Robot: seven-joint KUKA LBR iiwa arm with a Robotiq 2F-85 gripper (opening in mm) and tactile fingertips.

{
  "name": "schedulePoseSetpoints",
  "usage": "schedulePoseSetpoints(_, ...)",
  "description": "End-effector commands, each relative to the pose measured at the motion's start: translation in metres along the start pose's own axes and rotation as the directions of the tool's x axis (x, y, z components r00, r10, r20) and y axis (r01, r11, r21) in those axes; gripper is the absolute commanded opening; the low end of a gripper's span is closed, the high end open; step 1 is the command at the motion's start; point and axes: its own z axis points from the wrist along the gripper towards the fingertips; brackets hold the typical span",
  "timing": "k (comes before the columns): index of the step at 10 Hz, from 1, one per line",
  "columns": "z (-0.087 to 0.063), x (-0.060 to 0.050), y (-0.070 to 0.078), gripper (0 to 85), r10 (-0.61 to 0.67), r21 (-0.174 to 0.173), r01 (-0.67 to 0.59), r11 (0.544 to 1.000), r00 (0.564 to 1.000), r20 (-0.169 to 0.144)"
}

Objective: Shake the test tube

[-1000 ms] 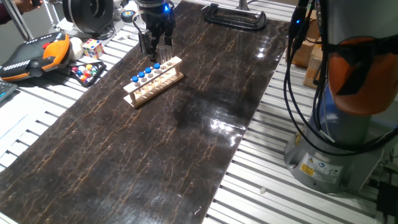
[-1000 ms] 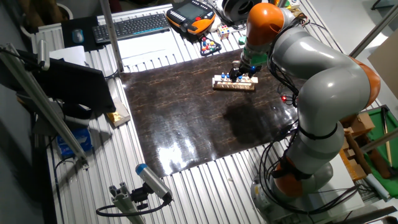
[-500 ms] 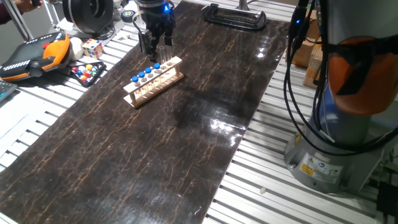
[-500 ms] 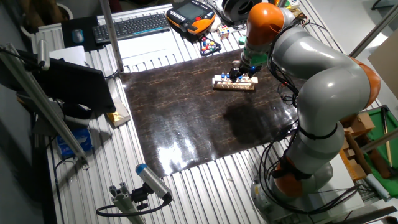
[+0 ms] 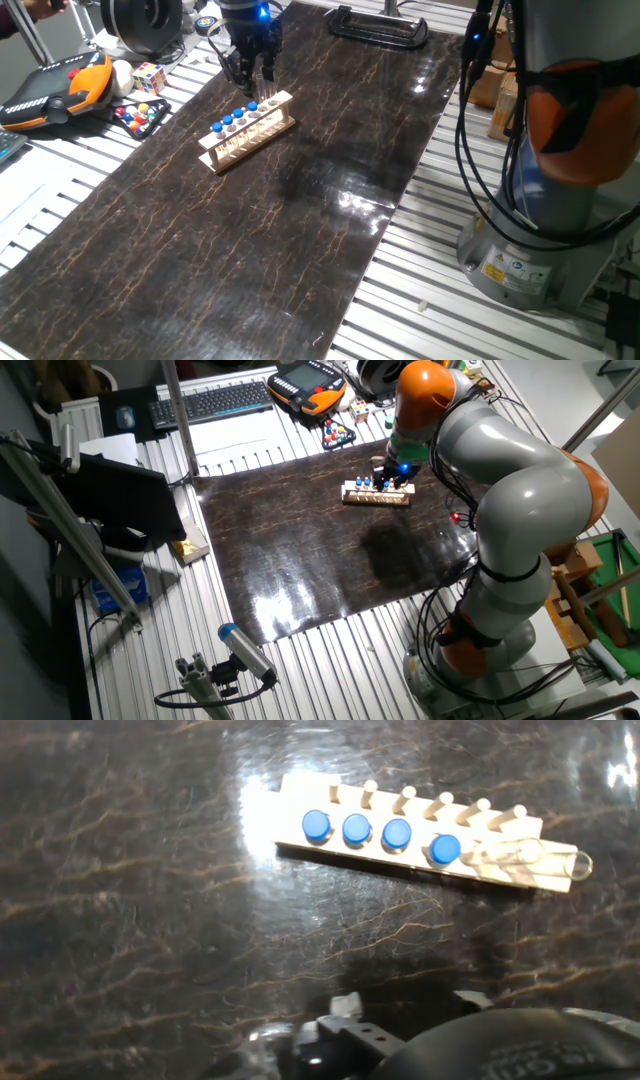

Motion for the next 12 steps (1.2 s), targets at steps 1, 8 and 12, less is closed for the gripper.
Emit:
schedulePoseSetpoints(1,0.0001,0.0,0.0002,0.7,0.045,-0.002,-0.045,0.999,0.999,0.0)
schedulePoseSetpoints(8,0.0052,-0.0038,-0.0005,0.7,0.089,0.019,-0.09,0.996,0.996,0.012)
schedulePoseSetpoints(12,0.0058,-0.0044,-0.0014,0.7,0.168,0.023,-0.169,0.985,0.985,0.022)
